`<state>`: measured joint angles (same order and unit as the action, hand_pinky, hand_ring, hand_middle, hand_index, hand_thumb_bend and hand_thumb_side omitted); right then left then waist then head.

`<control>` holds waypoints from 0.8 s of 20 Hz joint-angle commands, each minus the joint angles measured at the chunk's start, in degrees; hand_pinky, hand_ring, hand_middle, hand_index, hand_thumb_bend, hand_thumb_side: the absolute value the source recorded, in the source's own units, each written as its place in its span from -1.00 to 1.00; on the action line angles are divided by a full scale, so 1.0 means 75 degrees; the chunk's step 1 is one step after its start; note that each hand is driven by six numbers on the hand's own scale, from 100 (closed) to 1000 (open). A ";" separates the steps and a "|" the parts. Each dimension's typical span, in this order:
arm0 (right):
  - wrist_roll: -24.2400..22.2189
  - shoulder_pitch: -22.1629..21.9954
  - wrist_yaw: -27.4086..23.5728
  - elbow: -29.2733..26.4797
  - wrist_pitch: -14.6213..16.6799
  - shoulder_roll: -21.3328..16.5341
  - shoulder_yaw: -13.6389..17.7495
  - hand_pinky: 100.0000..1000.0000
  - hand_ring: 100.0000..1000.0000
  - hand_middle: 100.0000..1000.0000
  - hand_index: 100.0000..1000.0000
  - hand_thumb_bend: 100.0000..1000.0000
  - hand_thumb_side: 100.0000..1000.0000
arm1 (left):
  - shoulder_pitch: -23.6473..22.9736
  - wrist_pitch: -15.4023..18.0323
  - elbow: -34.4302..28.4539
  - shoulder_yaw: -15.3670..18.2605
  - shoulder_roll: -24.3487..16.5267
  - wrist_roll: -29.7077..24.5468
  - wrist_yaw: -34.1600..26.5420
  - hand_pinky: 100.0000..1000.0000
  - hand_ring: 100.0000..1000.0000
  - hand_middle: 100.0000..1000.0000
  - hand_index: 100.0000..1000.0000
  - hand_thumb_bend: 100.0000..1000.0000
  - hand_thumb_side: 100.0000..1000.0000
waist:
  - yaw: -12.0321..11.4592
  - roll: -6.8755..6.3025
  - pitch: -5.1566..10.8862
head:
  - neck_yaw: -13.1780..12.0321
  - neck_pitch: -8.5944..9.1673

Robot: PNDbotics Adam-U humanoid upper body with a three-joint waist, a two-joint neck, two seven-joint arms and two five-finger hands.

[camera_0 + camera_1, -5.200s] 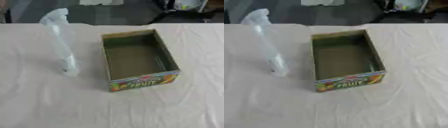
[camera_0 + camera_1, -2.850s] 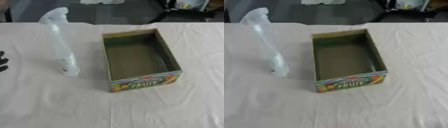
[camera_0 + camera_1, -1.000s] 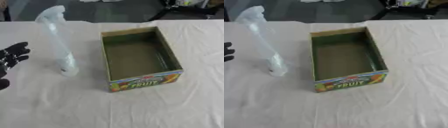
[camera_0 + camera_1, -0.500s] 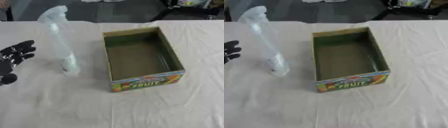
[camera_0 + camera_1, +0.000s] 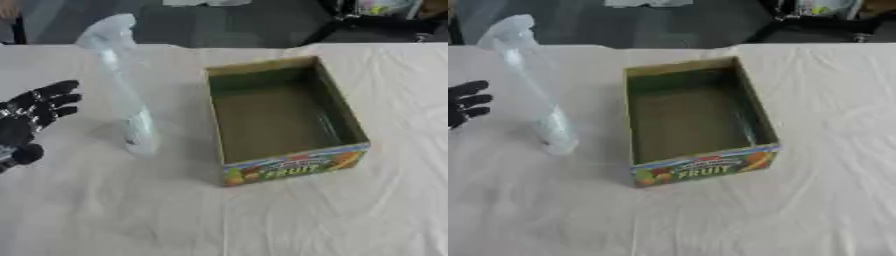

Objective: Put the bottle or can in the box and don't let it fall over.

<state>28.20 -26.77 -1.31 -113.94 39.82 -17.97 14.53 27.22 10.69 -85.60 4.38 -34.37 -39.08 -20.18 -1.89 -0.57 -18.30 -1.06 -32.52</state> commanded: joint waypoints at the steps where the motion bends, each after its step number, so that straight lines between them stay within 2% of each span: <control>1: 0.0011 -0.0009 0.0018 -0.0087 0.0066 -0.0122 0.0008 0.95 1.00 1.00 0.92 -1.00 -0.18 | 0.0206 -0.0045 -0.0009 0.0001 -0.0197 -0.0012 0.0018 1.00 1.00 1.00 0.83 0.45 -0.12 | 0.0010 -0.0005 0.0084 | -0.0032 0.0110; 2: 0.0008 -0.0005 0.0027 -0.0087 0.0064 -0.0120 0.0003 0.95 1.00 1.00 0.92 -1.00 -0.16 | 0.0242 -0.0061 0.0011 0.0001 -0.0195 0.0005 0.0012 1.00 1.00 1.00 0.83 0.52 -0.18 | 0.0014 -0.0008 0.0079 | -0.0034 0.0105; 16: -0.0028 0.0072 0.0111 -0.0087 0.0003 -0.0088 -0.0074 0.95 1.00 1.00 0.92 -1.00 -0.17 | 0.0749 0.0008 0.0310 -0.0082 -0.0181 0.0154 0.0080 1.00 1.00 1.00 0.80 0.52 -0.18 | 0.0054 -0.0018 0.0023 | -0.0080 0.0148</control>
<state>27.68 -26.20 -0.81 -113.94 39.33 -17.95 13.74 31.98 10.84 -83.01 3.62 -34.35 -38.03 -19.72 -1.51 -0.63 -18.76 -1.44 -32.04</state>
